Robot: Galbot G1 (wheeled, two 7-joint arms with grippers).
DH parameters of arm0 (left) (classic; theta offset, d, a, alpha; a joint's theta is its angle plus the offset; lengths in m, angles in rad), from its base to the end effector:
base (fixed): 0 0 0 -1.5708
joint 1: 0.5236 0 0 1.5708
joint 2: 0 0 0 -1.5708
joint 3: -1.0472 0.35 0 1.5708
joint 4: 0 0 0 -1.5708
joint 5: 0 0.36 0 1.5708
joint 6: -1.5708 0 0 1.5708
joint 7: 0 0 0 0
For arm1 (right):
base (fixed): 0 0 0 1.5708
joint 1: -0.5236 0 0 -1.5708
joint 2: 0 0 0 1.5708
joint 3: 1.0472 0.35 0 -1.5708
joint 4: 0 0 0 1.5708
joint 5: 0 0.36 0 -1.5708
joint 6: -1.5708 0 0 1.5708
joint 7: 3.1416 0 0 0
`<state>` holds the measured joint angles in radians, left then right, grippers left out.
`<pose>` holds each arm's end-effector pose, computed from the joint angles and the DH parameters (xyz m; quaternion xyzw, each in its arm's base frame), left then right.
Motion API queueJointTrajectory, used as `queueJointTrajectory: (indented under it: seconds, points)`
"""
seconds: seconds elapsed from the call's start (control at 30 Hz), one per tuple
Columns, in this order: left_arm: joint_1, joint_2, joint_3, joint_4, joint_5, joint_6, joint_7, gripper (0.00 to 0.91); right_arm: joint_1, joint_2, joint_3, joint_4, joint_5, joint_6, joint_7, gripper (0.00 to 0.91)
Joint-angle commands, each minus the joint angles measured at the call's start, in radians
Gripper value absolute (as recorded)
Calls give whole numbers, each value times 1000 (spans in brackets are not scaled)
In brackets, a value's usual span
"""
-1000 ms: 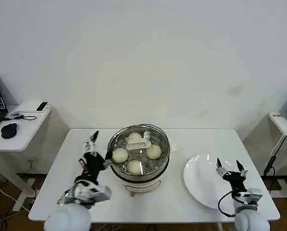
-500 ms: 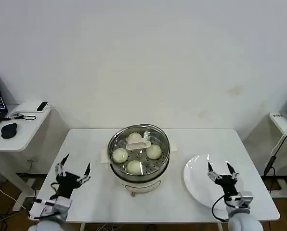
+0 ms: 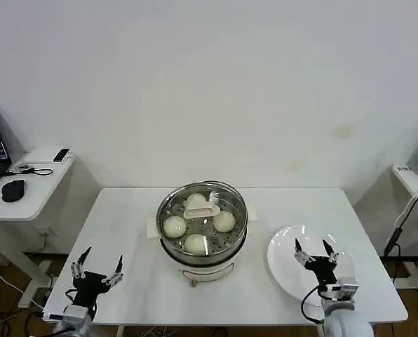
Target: Take steamed baozi put them in steamer then cover it.
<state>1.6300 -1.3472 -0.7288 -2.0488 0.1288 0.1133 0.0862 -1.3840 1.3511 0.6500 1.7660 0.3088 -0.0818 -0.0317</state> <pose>0.1703 0.1044 -0.3103 -0.0011 -0.9731 -0.2041 0.1064 0.2435 -0.1045 -0.3647 -0.0241 -0.9943 -0.0348 0.0978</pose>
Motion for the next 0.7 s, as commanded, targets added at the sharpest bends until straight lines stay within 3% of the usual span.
queueJointTrajectory:
  seconds: [0.03,0.7]
  points:
    - [37,-5,-30,16,-69,-27,-15,907,-8,15,23,-10,-27,27,-7,907]
    - [47,-13,-16,-10,-68,-27,-13,907,-76,39,86,79,-58,-6,-49,907]
